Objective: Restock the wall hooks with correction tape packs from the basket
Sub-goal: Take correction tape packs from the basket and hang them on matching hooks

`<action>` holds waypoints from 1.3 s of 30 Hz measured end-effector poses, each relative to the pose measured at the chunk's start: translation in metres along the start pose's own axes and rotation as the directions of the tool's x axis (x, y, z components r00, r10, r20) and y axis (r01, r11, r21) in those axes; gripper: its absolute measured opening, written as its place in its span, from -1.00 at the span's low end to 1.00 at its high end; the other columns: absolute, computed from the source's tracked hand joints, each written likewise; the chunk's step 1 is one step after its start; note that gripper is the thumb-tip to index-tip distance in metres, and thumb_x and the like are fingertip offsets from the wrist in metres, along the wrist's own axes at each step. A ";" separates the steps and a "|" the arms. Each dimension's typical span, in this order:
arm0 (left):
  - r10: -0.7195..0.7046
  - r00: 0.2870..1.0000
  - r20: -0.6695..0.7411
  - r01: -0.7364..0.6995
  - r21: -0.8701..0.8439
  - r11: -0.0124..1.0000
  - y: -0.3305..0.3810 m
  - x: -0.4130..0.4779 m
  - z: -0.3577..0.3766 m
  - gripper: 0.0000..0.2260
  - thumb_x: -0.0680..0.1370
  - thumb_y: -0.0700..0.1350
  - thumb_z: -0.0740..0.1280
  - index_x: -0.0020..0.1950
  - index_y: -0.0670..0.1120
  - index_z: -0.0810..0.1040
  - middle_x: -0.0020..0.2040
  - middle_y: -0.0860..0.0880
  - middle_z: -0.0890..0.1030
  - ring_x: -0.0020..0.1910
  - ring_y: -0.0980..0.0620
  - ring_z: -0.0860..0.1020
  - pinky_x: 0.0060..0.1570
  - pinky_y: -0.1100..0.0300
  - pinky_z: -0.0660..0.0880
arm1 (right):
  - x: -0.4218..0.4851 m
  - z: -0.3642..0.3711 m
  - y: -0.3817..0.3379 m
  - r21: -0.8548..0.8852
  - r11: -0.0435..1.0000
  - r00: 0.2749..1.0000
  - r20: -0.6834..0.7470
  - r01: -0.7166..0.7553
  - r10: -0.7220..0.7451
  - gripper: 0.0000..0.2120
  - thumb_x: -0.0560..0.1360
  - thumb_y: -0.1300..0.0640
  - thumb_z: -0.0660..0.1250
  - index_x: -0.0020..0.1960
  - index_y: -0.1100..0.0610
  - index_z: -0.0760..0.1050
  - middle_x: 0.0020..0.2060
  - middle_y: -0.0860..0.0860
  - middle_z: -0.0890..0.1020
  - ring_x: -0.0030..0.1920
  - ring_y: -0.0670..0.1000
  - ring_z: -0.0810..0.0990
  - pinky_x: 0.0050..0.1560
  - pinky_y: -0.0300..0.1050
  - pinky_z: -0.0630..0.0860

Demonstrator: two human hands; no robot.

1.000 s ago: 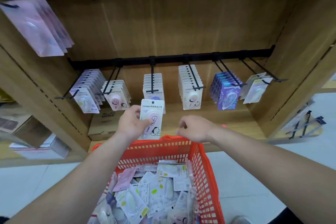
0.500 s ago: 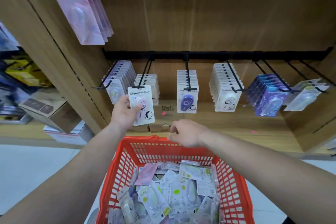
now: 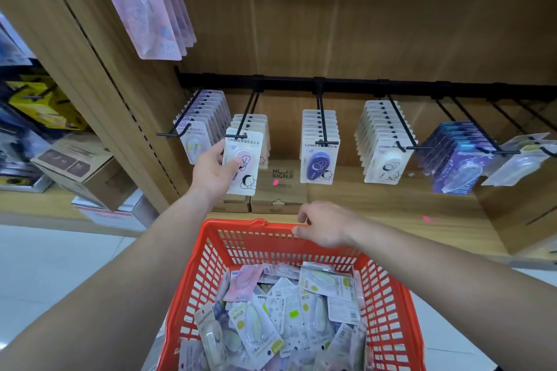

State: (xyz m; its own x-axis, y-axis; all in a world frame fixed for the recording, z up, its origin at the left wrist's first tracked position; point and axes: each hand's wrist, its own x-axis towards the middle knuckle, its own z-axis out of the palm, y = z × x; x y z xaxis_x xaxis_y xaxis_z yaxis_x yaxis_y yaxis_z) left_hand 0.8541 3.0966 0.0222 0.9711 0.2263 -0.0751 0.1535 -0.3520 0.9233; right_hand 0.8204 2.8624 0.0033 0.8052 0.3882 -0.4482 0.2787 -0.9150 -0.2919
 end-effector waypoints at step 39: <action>-0.457 0.773 0.440 -0.071 0.776 0.627 -0.246 -0.126 0.072 -0.25 0.47 0.29 0.46 0.59 0.26 0.22 0.49 -0.08 0.19 0.57 -0.23 0.00 0.54 -0.11 0.10 | 0.040 0.244 0.043 0.149 0.989 1.000 0.016 0.007 -0.009 -0.17 0.55 -0.15 0.44 0.66 -0.02 0.10 0.58 -0.08 0.23 0.49 0.13 0.20 0.47 0.00 0.27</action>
State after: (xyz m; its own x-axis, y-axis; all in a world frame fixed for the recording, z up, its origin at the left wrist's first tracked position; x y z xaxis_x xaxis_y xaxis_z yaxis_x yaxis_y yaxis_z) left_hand 0.7068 3.0896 -0.2227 0.7613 -0.0635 -0.6453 0.1689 -0.9414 0.2919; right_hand 0.7370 2.8657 -0.2328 0.7941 0.3983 -0.4590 0.2029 -0.8857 -0.4175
